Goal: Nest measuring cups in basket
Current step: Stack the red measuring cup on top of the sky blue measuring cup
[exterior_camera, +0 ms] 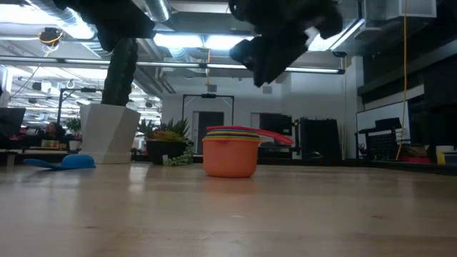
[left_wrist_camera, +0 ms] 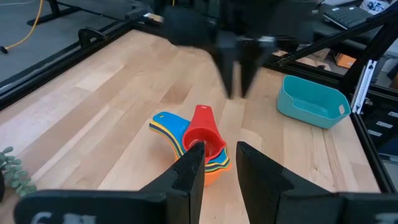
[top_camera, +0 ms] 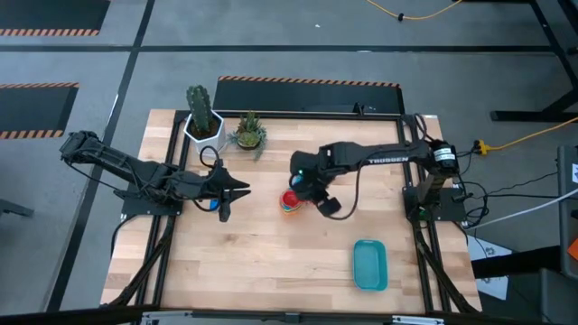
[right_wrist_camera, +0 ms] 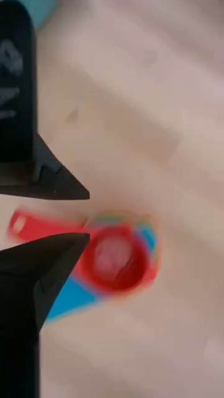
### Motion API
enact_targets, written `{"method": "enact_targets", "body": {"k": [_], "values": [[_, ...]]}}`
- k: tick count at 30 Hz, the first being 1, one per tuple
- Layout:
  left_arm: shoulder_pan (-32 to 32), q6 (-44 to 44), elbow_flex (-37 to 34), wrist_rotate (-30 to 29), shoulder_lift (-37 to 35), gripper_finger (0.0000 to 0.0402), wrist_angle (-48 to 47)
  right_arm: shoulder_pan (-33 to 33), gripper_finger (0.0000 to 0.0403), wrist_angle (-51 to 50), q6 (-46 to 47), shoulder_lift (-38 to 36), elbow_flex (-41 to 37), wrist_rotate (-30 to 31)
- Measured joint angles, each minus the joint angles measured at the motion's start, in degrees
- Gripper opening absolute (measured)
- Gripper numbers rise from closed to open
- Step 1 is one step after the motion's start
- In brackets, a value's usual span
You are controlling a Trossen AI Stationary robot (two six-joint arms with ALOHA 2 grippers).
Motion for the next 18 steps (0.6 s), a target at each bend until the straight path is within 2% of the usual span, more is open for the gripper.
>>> {"method": "enact_targets", "body": {"k": [4,11,13,18], "values": [[0.0,0.0,0.0,0.0,0.0,0.0085,0.0,2.2,0.0100,0.5,1.7,0.0,-3.5,-5.6],[0.0,0.0,0.0,0.0,0.0,0.0085,0.0,3.5,0.0100,9.7,6.4,0.0,-14.6,-5.8],[0.0,0.0,0.0,0.0,0.0,0.0085,0.0,3.5,0.0100,12.2,6.4,0.1,-17.3,-4.8],[0.0,0.0,0.0,0.0,0.0,0.0085,0.0,1.4,0.0100,13.9,6.4,0.1,-20.2,2.5]]}}
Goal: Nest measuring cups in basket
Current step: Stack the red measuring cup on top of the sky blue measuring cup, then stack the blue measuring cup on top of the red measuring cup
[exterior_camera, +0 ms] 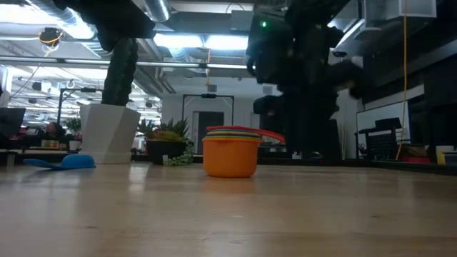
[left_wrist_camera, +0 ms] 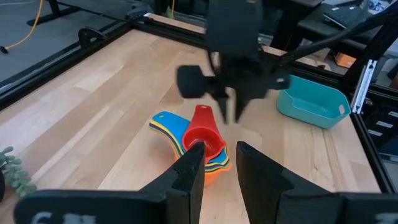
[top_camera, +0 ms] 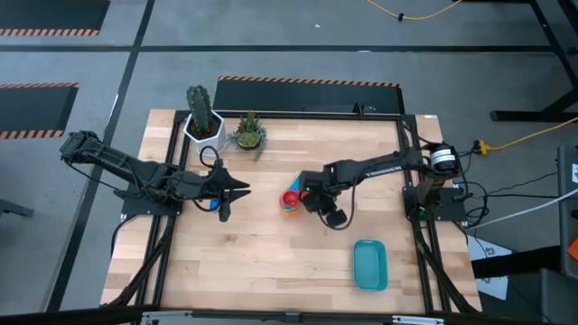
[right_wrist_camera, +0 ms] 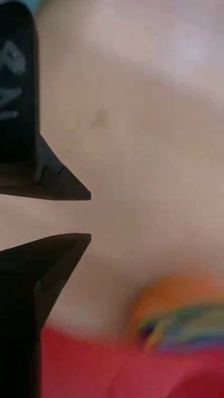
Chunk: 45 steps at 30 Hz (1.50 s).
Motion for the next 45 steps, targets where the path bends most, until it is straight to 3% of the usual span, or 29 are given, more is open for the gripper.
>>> {"method": "enact_targets", "body": {"k": [5,12,22,33,45], "values": [[0.0,0.0,0.0,0.0,0.0,0.0085,0.0,-3.8,0.0100,1.6,0.0,0.0,0.0,3.9],[0.0,0.0,0.0,0.3,0.0,0.0085,0.0,-9.7,0.0100,6.9,0.0,0.0,0.0,4.8],[0.0,0.0,0.0,0.4,0.0,0.0085,0.0,-11.9,0.0100,14.1,-0.2,0.0,0.1,4.7],[0.0,-0.5,0.0,0.4,0.1,0.0085,-0.3,-11.9,0.0100,-10.0,-0.3,-5.0,7.2,7.6],[1.8,-6.7,0.0,1.4,0.1,0.0093,-0.3,-11.5,0.0100,-8.3,6.1,-20.0,2.2,7.1]]}}
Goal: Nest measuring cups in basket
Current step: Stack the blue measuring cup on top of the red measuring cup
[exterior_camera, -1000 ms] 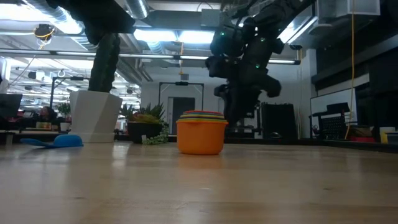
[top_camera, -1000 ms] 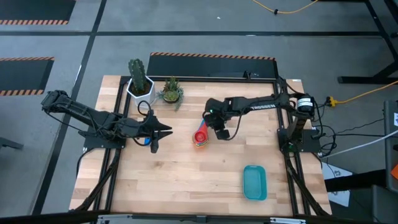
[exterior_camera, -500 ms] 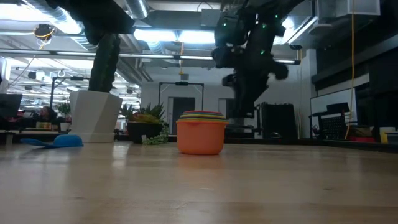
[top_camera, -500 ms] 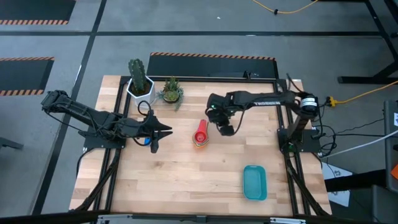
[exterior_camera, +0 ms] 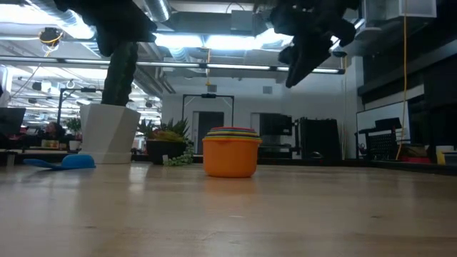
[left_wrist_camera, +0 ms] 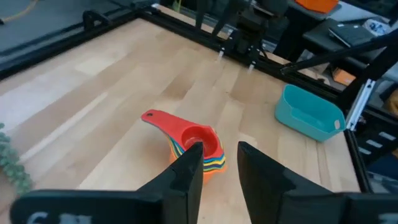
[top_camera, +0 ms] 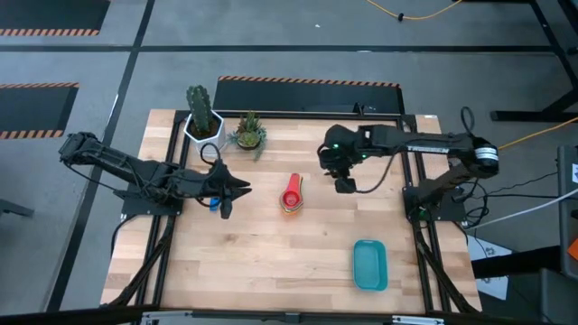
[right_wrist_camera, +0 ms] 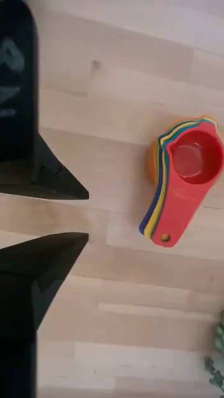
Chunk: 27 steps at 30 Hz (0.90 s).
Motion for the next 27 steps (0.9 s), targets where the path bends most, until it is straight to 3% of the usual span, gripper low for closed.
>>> {"method": "enact_targets", "body": {"k": [9,14,18,23,27], "values": [[7.2,1.0,0.0,5.5,0.0,0.0164,0.1,0.5,0.0100,3.8,4.3,-4.4,-8.5,-0.3],[10.1,9.6,0.8,6.4,0.0,0.0167,2.5,0.9,0.0100,9.6,6.5,-4.9,-13.2,-2.7],[10.5,16.1,5.5,7.7,1.0,0.0166,1.5,1.4,0.0100,15.5,7.2,-5.0,-16.8,-3.1],[8.0,18.4,14.2,7.3,2.8,0.0166,-11.7,1.3,0.0100,18.9,7.4,-5.0,-19.1,-3.1],[4.7,15.3,19.0,6.4,6.2,0.0166,-25.1,1.3,0.0100,19.1,7.6,-5.0,-19.2,-3.1]]}}
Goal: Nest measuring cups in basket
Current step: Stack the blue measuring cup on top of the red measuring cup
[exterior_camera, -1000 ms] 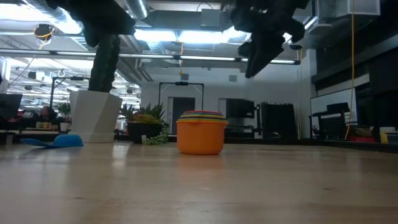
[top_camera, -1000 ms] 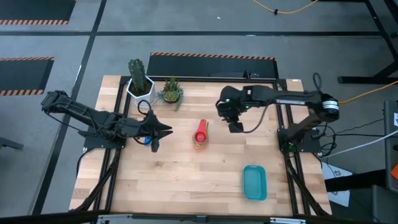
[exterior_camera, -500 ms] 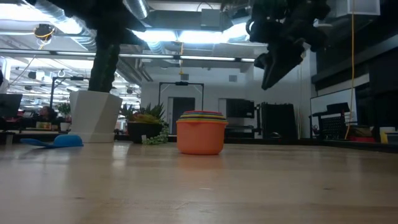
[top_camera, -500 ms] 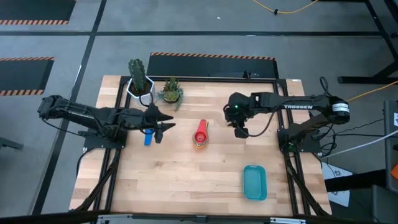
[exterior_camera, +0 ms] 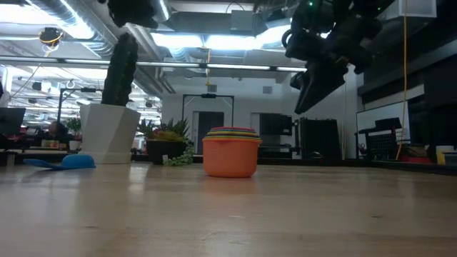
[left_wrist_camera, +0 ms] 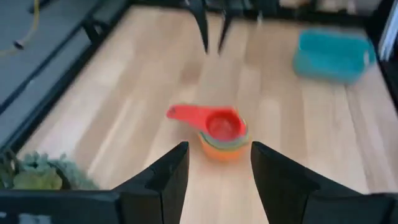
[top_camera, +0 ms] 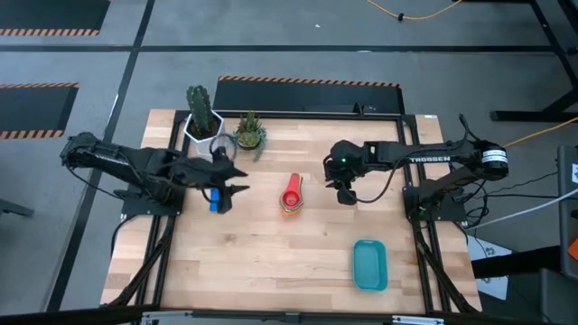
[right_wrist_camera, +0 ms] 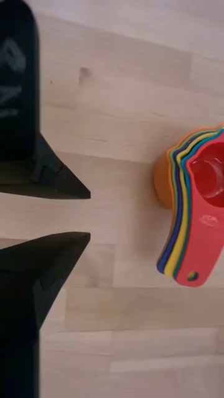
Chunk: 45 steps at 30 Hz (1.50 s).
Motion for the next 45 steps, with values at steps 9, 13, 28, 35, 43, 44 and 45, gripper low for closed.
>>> {"method": "enact_targets", "body": {"k": [9,13,28,35,43,44,45], "values": [[-8.3,-7.8,1.9,1.5,10.1,0.0166,-21.4,0.0,0.0100,0.5,1.3,0.0,0.0,0.0],[-11.0,-11.1,1.9,1.5,15.4,0.0166,-27.8,0.0,0.0100,1.1,1.3,0.0,0.0,0.0],[-17.2,-15.7,1.7,4.4,31.4,0.0166,-33.5,0.0,0.0100,1.4,1.3,0.0,0.0,0.0],[-18.0,-18.3,-2.0,4.4,32.8,0.0166,-33.9,0.0,0.0100,2.1,1.2,0.0,0.0,0.0],[-17.9,-21.1,-7.1,2.8,32.8,0.0166,-30.1,0.0,0.0100,2.2,1.2,0.0,0.0,0.0],[-17.9,-21.1,-7.6,2.4,32.8,0.0166,-29.4,0.0,0.0100,2.3,1.1,0.0,0.0,0.0],[-17.9,-21.1,-8.0,1.8,32.8,0.0166,-28.6,0.0,0.0100,2.3,1.1,0.0,0.0,0.0]]}}
